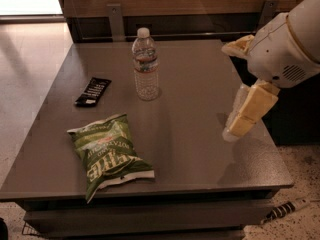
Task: Pick green jalapeno chip bag
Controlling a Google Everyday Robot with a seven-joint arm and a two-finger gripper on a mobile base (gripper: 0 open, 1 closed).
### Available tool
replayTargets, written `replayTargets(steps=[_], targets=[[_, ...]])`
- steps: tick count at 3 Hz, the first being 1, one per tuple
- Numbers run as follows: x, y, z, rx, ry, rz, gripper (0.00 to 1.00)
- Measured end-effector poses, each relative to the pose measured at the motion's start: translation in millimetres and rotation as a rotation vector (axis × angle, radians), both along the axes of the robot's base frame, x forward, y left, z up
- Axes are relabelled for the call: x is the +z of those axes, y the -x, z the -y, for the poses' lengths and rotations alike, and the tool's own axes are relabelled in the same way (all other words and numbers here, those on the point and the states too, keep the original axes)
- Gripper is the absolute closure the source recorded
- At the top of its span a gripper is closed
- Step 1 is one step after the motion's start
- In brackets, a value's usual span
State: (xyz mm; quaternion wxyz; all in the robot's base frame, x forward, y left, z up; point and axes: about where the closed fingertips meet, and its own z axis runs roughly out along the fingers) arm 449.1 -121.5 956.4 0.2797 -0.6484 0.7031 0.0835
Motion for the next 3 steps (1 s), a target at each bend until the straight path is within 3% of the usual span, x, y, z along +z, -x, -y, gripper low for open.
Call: replayTargets(steps=[1,2,3], targets=[[-19.4,-5.3,-37.6,0.069,-0.111,-0.008,0.00],[-37.0,-2.0,-75.2,0.090,-0.148,-0.012,0.00],[-58.7,17.4,-106.5,0.085,-0.107,-0.041,0.00]])
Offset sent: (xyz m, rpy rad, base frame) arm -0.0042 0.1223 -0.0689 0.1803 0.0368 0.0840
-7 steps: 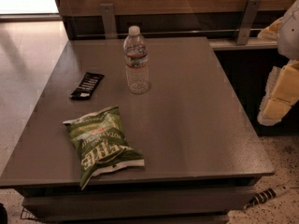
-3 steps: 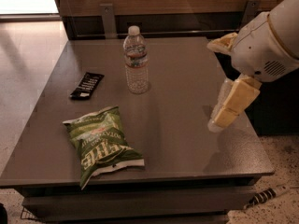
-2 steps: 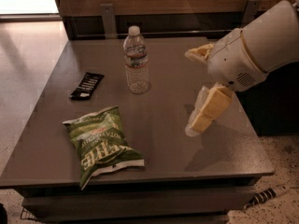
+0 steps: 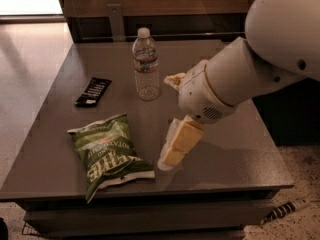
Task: Pick green jalapeno chip bag
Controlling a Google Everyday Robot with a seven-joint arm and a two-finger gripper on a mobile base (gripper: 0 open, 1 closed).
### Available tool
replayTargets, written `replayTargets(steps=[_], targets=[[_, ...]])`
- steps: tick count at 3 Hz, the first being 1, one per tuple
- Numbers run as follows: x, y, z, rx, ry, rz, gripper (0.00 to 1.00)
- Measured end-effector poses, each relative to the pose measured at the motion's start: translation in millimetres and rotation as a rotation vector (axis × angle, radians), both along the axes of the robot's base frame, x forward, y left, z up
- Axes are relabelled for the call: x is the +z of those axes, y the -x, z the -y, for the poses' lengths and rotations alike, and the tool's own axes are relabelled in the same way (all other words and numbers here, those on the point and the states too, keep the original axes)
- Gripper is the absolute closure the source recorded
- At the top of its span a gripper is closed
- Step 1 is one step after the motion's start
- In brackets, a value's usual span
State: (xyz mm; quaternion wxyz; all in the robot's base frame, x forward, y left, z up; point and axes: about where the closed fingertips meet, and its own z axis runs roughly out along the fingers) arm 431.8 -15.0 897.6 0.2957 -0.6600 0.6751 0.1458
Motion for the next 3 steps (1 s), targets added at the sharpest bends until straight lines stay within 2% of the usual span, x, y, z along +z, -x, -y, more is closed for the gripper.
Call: replayTargets(steps=[1,2,3], targets=[[0.0,0.0,0.0,0.000,0.000,0.000,0.00],[-10.6,-5.3,-12.7,0.029,-0.007,-0.024,0.00],[-28.9,-9.0,-36.6,0.068,-0.029,-0.068,0.00]])
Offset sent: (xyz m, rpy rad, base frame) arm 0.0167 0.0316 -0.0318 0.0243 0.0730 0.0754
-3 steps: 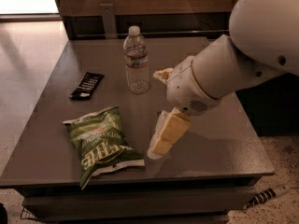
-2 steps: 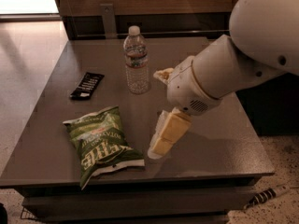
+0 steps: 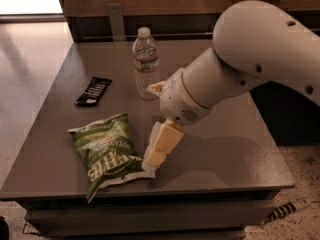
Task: Pick green jalapeno chip bag
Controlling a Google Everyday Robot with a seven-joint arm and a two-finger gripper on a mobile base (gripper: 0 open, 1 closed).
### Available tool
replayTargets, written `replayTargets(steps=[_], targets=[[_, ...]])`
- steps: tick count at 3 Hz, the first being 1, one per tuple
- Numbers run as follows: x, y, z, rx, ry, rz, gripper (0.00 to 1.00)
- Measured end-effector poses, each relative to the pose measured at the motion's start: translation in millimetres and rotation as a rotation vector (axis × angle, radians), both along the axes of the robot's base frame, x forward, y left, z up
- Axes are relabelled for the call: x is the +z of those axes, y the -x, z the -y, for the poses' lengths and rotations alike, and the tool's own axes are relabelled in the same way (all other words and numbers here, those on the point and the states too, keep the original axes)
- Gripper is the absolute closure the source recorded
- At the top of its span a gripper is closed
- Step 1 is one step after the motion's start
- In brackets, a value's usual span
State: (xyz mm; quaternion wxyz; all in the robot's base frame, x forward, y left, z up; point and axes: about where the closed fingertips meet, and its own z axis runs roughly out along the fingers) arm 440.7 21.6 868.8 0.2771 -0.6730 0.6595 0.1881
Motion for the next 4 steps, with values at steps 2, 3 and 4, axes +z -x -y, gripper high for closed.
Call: replayTargets(steps=[2,3,4], targets=[[-31.7,22.2,-61.3,0.064,-0.074,-0.094,0.00],[-43.9,35.3,-86.9,0.106,-0.110,-0.113,0.18],[-43.6,37.4,-89.6,0.112,-0.111,-0.111,0.42]])
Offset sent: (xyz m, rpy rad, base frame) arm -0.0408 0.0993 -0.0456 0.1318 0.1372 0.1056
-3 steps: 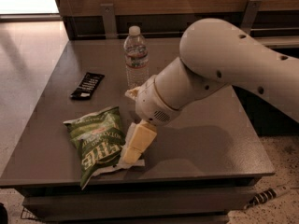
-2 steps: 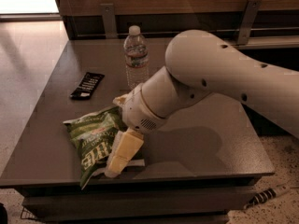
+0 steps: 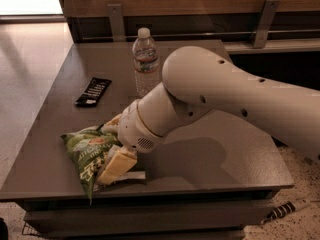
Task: Pick green jalapeno chip bag
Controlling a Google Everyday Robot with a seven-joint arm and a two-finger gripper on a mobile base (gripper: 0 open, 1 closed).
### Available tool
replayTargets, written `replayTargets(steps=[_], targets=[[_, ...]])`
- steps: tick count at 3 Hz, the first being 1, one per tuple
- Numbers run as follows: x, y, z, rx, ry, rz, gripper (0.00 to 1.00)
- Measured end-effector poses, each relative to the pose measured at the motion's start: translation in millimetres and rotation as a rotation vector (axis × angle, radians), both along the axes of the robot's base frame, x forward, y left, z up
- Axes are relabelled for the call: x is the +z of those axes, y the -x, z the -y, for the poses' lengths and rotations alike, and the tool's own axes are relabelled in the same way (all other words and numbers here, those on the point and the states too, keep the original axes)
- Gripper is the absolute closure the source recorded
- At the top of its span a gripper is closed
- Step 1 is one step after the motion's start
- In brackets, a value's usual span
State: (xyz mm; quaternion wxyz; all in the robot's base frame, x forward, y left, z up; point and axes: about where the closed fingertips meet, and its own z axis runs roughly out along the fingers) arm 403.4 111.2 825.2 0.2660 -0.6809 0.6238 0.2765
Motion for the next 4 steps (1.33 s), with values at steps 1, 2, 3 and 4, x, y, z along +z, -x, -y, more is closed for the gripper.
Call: replayTargets(steps=[1,2,3,4], targets=[[1.0,1.7,-1.5,0.004,0.002,0.003,0.72],[1.6,2.7,-2.3,0.006,0.003,0.005,0.95],[1.8,3.1,-2.6,0.007,0.003,0.006,1.00],[16.4,1.2,-3.0,0.037,-0.019,0.017,1.00]])
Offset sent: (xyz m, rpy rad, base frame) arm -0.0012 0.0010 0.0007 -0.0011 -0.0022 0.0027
